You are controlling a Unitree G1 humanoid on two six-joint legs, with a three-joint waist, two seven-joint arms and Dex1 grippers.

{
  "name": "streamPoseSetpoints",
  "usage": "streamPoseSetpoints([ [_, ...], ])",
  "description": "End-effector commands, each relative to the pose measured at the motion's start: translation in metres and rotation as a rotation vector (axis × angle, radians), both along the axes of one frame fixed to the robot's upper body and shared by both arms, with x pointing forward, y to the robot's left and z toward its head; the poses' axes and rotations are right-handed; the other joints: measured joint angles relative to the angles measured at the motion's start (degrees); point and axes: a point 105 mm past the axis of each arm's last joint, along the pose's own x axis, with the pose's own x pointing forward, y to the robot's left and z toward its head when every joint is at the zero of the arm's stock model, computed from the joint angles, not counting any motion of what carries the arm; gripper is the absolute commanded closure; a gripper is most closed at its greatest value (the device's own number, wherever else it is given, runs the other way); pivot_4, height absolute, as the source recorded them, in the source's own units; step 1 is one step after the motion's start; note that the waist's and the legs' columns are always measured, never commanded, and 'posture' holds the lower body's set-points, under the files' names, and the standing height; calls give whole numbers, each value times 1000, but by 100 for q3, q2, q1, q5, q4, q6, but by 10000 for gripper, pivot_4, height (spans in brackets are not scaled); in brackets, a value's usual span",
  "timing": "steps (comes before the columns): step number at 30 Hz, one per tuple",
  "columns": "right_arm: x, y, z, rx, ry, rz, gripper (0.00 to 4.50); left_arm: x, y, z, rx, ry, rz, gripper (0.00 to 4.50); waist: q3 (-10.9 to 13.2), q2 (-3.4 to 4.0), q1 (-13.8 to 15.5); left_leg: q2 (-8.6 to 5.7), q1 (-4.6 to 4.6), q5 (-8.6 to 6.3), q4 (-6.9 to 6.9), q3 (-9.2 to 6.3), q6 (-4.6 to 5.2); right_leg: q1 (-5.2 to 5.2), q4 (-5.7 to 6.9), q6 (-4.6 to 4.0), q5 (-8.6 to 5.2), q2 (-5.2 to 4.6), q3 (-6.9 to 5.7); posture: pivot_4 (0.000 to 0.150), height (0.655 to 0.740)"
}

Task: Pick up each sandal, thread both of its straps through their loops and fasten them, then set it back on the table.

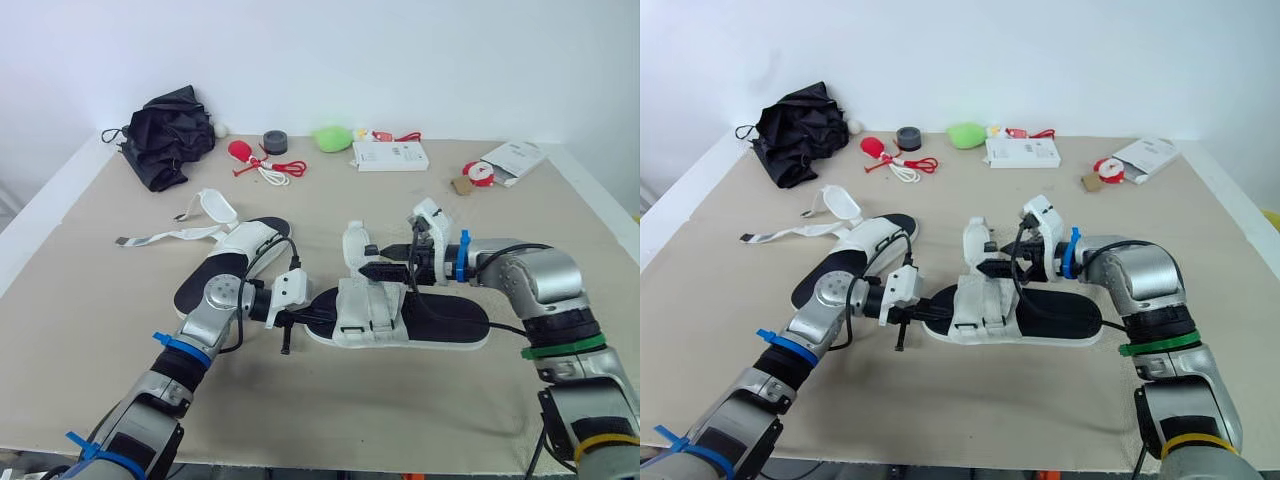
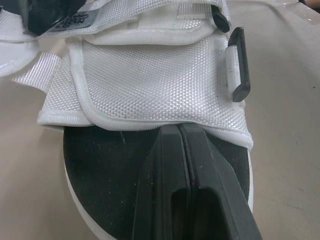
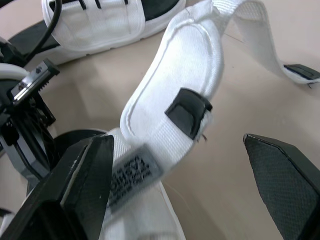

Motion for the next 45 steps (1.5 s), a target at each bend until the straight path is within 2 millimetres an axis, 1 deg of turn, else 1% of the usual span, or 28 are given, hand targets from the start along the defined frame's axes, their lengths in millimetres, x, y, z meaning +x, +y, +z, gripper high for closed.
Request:
streamPoseSetpoints([
  [1,6,2,18,31,-65,5,7271,-17,20,-66,208,194,52,45000,0,0,0,0,0,0,0,0,0,0,0,0,1,0,0,1500,7400],
  [2,7,2,18,31,-66,3,10773,-17,21,-66,209,195,52,45000,0,0,0,0,1,0,0,0,0,0,0,0,2,0,2,1500,7400],
  [3,7,1,18,30,-68,3,15646,-17,21,-67,209,195,53,45000,0,0,0,0,1,0,1,1,0,0,0,0,2,0,2,1500,7400],
  [4,7,1,19,31,-71,3,18507,-18,21,-67,210,195,53,45000,0,0,0,0,1,0,1,0,0,0,0,0,2,0,2,1500,7400],
  [5,8,0,20,33,-74,-2,23008,-18,21,-67,211,196,53,45000,0,0,0,0,2,0,1,0,0,0,0,0,2,0,2,1500,7400],
  [8,8,-1,21,39,-76,-8,38457,-19,22,-68,212,197,53,45000,-1,1,0,1,3,0,1,1,0,0,0,0,2,0,2,1500,7400],
  [9,8,-1,21,39,-76,-8,44279,-19,22,-68,212,197,53,45000,-1,1,0,1,3,0,1,1,0,1,0,0,2,0,2,1500,7400],
  [10,8,-1,21,39,-76,-7,44782,-19,22,-68,212,196,53,45000,-1,1,0,1,4,0,1,1,0,0,0,-1,2,0,2,1500,7400],
  [14,7,-8,24,46,-79,-19,44782,-19,21,-67,215,194,47,45000,-1,1,0,1,6,0,1,1,0,0,0,-1,2,-1,4,1500,7400],
  [18,7,-10,24,46,-84,-28,44782,-20,21,-67,216,194,45,45000,-1,1,0,1,5,0,1,2,0,1,0,-1,2,-1,4,1500,7400],
  [21,7,-21,29,49,-111,-61,44782,-21,20,-66,217,194,38,45000,0,1,2,1,4,0,1,2,0,0,0,-1,2,-1,4,1500,7400],
  [25,-6,-25,38,66,-148,-16,44782,-22,20,-66,216,195,36,45000,1,4,14,-1,-9,0,0,3,0,5,0,1,2,-1,7,1500,7400],
  [27,-15,-24,45,92,-171,24,44782,-22,20,-66,216,196,36,45000,2,6,24,-3,-18,0,0,2,0,1,0,3,3,0,5,1500,7400],
  [29,-21,-25,49,108,-186,43,44782,-23,21,-66,216,198,35,45000,2,7,25,-5,-28,-1,2,1,-1,-2,0,24,14,5,4,1500,7400],
  [36,-14,-28,44,98,-196,-11,44782,-23,20,-66,216,202,32,45000,6,12,25,-5,-34,-2,2,2,-3,-5,0,22,12,11,-1,1500,7400],
  [39,-11,-24,35,72,-197,-22,44782,-22,19,-65,214,200,34,45000,6,12,25,-5,-34,-2,2,3,-4,-5,0,24,10,11,-1,1500,7400],
  [41,-9,-22,26,60,-155,-39,37421,-22,19,-65,213,201,34,45000,5,12,24,-5,-34,-2,2,3,-3,-5,0,28,8,12,-1,1500,7400],
  [42,-11,-20,21,51,-141,-25,33818,-22,19,-65,212,201,34,45000,6,12,24,-4,-33,-2,4,4,-4,-4,0,29,9,13,-1,1500,7400],
  [43,-13,-17,19,42,-134,-14,28111,-23,19,-65,212,202,35,45000,5,13,24,-4,-32,-2,4,3,-3,-3,0,29,9,13,-1,1500,7400],
  [44,-14,-16,17,27,-128,-5,25121,-23,19,-65,211,203,35,45000,5,14,24,-4,-32,-2,4,4,-3,-3,0,28,9,15,0,1500,7400],
  [45,-15,-16,16,14,-126,-3,20127,-23,19,-65,211,204,35,45000,4,14,24,-3,-31,-2,4,4,-3,-3,0,28,9,16,0,1500,7400],
])
